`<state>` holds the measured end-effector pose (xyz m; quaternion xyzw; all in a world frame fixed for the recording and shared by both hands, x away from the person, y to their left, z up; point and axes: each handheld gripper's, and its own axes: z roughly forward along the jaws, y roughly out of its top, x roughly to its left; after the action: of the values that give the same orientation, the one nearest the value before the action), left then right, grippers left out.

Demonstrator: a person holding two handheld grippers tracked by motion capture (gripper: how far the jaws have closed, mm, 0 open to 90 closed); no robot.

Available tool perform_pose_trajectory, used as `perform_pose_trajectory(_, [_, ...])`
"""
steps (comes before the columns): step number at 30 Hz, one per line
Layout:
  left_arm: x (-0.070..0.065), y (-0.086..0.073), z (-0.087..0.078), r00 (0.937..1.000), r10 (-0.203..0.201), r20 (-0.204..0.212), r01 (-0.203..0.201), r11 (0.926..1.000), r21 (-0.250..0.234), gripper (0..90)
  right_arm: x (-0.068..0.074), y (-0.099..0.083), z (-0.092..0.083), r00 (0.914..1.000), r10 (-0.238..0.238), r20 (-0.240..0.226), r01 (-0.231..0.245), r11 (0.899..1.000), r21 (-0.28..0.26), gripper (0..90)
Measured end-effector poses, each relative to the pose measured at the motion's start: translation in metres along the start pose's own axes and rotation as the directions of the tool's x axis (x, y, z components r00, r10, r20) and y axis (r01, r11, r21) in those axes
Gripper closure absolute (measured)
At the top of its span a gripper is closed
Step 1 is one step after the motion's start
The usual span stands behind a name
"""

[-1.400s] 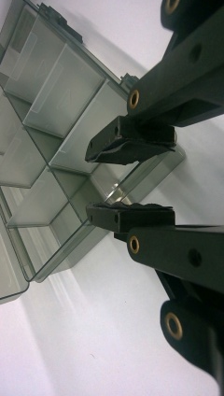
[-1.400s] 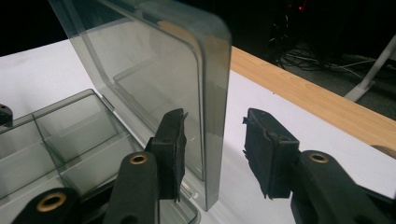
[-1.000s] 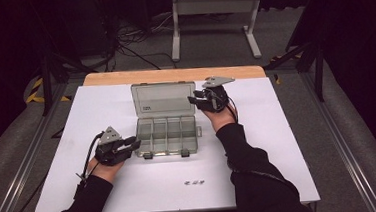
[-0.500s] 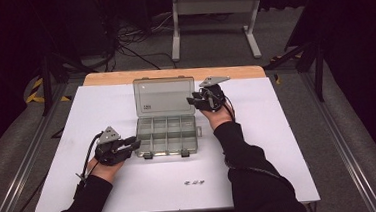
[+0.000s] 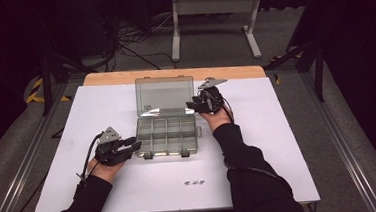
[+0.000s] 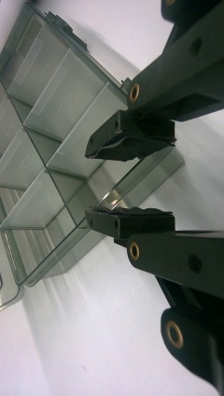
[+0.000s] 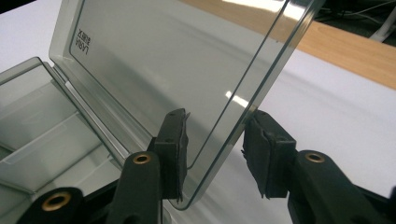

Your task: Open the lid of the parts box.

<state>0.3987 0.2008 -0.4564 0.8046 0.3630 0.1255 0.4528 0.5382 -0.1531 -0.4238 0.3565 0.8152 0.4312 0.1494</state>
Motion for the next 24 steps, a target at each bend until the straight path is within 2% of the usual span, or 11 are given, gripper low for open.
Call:
perform_pose_trajectory(3, [-0.001, 0.000, 0.000, 1.0000, -0.005, 0.004, 0.005, 1.0000, 0.001, 64.0, -0.001, -0.003, 0.002, 0.9998, 0.014, -0.011, -0.014, 1.000, 0.016, 59.4])
perform_pose_trajectory(12, [-0.002, 0.000, -0.001, 0.9998, 0.018, -0.006, -0.018, 0.9998, 0.003, 63.7, -0.004, -0.011, 0.004, 0.9982, 0.055, -0.026, -0.054, 0.998, 0.036, 57.6])
perform_pose_trajectory(24, [-0.001, -0.001, 0.000, 0.9998, 0.022, 0.001, -0.022, 0.9998, -0.002, 62.6, -0.005, -0.013, 0.004, 0.9982, 0.057, -0.021, -0.055, 0.997, 0.050, 54.8])
